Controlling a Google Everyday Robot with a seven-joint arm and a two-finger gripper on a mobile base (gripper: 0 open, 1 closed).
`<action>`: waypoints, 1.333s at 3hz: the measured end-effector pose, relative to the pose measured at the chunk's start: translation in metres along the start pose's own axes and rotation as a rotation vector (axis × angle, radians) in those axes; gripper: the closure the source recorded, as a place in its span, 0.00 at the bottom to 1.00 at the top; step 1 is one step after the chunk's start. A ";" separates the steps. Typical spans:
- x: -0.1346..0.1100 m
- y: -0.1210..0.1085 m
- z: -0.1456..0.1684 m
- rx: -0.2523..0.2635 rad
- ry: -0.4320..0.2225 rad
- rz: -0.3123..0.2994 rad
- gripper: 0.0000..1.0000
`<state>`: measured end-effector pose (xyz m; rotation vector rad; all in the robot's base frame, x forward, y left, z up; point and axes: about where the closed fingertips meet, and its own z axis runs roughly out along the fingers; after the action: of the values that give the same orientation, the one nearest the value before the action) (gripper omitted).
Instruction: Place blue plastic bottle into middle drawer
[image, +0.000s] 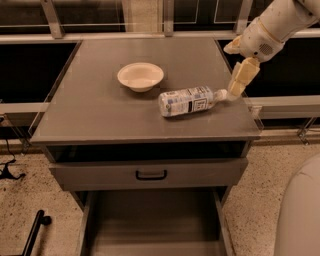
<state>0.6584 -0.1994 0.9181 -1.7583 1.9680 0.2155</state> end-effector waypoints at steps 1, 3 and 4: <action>0.005 -0.001 0.011 -0.028 -0.062 -0.017 0.00; 0.007 0.001 0.028 -0.085 -0.171 -0.041 0.00; 0.000 0.004 0.043 -0.123 -0.215 -0.051 0.00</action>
Offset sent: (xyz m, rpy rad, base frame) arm -0.0037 -0.0069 -0.0241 0.1730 0.0667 0.1419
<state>0.6657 -0.1807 0.8799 -1.7768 1.7881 0.4961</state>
